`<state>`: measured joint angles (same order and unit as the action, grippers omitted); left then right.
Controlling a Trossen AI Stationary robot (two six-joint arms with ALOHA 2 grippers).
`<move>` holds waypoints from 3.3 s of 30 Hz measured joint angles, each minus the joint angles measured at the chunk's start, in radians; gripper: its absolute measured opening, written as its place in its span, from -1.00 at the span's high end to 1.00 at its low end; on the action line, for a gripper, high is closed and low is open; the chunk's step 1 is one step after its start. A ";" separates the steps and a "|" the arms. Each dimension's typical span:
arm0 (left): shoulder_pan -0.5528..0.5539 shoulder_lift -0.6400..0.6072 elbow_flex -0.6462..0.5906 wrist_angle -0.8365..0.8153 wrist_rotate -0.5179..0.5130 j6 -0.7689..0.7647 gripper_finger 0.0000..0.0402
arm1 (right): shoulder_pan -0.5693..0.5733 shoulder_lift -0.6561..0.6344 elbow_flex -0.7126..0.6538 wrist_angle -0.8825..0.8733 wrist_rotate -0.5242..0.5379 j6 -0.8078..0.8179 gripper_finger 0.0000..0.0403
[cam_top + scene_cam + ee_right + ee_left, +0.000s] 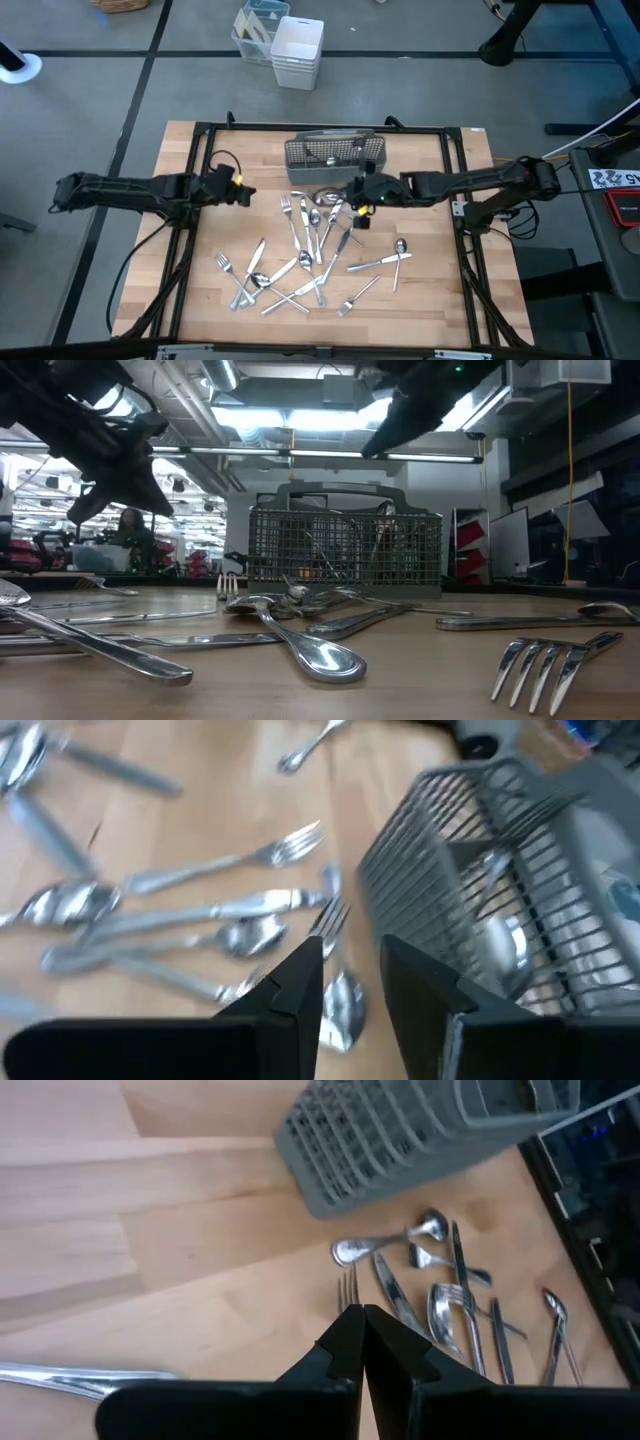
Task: Sort silverware
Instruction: Put the fork into the silverware rack
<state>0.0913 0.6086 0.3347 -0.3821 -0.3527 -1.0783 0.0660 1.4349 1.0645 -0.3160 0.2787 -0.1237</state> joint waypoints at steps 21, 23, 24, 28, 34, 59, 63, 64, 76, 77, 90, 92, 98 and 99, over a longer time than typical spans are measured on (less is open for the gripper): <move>0.311 0.002 0.000 -0.343 0.110 -0.217 0.98 | 0.104 0.000 0.000 -0.276 -0.002 0.093 0.48; 0.350 0.002 0.000 -0.343 0.116 -0.175 0.98 | 0.104 0.000 0.000 -0.287 -0.002 0.093 0.48; 0.369 0.002 0.000 -0.345 0.124 -0.158 0.98 | 0.104 0.000 0.000 -0.293 -0.002 0.093 0.48; 0.450 0.002 0.000 -0.392 0.166 -0.073 0.98 | 0.104 0.000 0.000 -0.316 -0.002 0.093 0.48; 0.559 0.003 0.000 -0.442 0.176 0.022 0.98 | 0.104 0.000 0.000 -0.350 -0.003 0.093 0.48; 0.658 0.050 0.000 -0.438 0.193 -0.127 0.33 | 0.104 0.000 0.000 -0.364 -0.003 0.093 0.48; 0.658 0.095 0.000 -0.417 0.190 -0.155 0.35 | 0.104 0.000 0.000 -0.364 -0.003 0.093 0.48; 0.658 0.109 0.000 -0.404 0.188 -0.165 0.35 | 0.104 0.000 0.000 -0.364 -0.003 0.093 0.48; 0.658 0.269 0.000 -0.291 0.139 -0.190 0.36 | 0.104 0.000 0.000 -0.364 -0.003 0.093 0.48; 0.660 0.281 0.000 -0.279 0.127 -0.191 0.36 | 0.104 0.000 0.000 -0.364 -0.003 0.093 0.48; 0.751 0.436 0.005 -0.148 0.116 -0.148 0.36 | 0.104 0.000 0.000 -0.365 -0.003 0.093 0.48; 0.753 0.443 0.004 -0.143 0.114 -0.138 0.38 | 0.104 0.000 0.000 -0.365 -0.003 0.093 0.48; 0.754 0.443 0.001 -0.139 0.101 -0.049 0.73 | 0.104 0.000 0.000 -0.365 -0.003 0.093 0.48; 0.754 0.444 0.000 -0.134 0.099 -0.038 0.81 | 0.104 0.000 0.000 -0.365 -0.003 0.093 0.48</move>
<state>0.8456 1.0524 0.3347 -0.5162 -0.2541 -1.1158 0.1703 1.4349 1.0645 -0.6808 0.2752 -0.0307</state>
